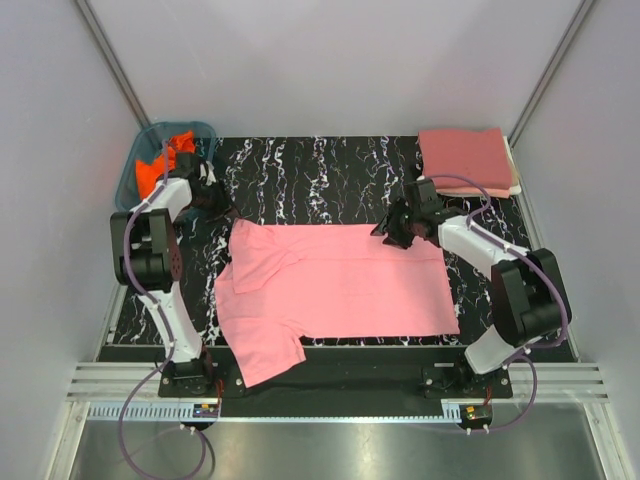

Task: Fold and stack the t-shirts
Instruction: Fold the tshirt

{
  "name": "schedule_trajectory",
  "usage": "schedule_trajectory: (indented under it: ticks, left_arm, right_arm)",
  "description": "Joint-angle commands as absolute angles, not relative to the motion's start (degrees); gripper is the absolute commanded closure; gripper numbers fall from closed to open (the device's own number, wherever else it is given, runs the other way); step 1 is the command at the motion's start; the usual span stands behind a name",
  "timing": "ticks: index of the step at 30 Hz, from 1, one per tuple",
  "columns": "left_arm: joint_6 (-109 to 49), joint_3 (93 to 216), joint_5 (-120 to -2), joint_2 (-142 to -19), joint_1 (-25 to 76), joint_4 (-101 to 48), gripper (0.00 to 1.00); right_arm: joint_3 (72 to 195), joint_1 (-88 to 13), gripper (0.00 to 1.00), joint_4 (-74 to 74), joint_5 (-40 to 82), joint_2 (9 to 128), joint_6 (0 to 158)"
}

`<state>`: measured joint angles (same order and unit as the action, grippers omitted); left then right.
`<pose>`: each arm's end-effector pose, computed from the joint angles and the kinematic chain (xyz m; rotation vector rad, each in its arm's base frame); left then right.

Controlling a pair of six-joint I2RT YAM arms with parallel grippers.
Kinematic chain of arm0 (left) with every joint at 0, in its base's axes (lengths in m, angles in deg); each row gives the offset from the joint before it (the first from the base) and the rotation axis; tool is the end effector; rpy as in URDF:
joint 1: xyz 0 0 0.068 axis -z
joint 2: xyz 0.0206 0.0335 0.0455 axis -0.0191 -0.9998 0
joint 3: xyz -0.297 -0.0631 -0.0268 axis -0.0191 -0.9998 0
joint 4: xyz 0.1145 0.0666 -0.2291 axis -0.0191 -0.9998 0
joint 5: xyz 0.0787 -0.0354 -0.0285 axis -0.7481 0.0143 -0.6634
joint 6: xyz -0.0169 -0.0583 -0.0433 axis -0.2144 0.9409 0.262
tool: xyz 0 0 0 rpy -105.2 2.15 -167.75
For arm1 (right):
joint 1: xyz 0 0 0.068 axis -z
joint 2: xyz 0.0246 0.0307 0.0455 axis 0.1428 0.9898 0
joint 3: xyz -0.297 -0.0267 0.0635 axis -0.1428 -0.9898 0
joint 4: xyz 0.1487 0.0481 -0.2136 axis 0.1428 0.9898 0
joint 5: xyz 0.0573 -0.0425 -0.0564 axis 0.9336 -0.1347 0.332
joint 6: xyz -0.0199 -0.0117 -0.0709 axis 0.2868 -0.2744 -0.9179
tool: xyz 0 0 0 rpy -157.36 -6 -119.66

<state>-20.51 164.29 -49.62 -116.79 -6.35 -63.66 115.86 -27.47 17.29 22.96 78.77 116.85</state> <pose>0.4318 0.0184 0.1982 -0.5017 2.6527 -0.5502 0.3290 0.1261 0.2194 0.4927 2.5208 0.6681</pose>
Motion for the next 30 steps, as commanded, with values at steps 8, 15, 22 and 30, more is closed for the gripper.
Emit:
schedule_trajectory:
  ticks: [8,15,22,30]
  left_arm:
    - [-21.3,171.0,-45.8,-123.6,-5.8,-63.6,0.66]
    - [-18.7,167.7,-56.4,-116.9,-5.7,-63.8,0.96]
    - [-18.5,166.8,-64.9,-113.3,-5.7,-64.1,0.97]
    - [-21.8,168.0,-61.1,-112.2,-4.9,-64.2,0.67]
  right_arm:
    - [120.0,-27.5,0.51,14.3,23.8,82.0,116.7]
    - [119.8,-27.8,0.51,14.2,23.8,82.1,116.4]
    - [119.4,-28.1,0.51,14.2,24.4,80.8,116.6]
    - [118.6,-28.2,0.51,14.3,24.9,78.8,116.2]
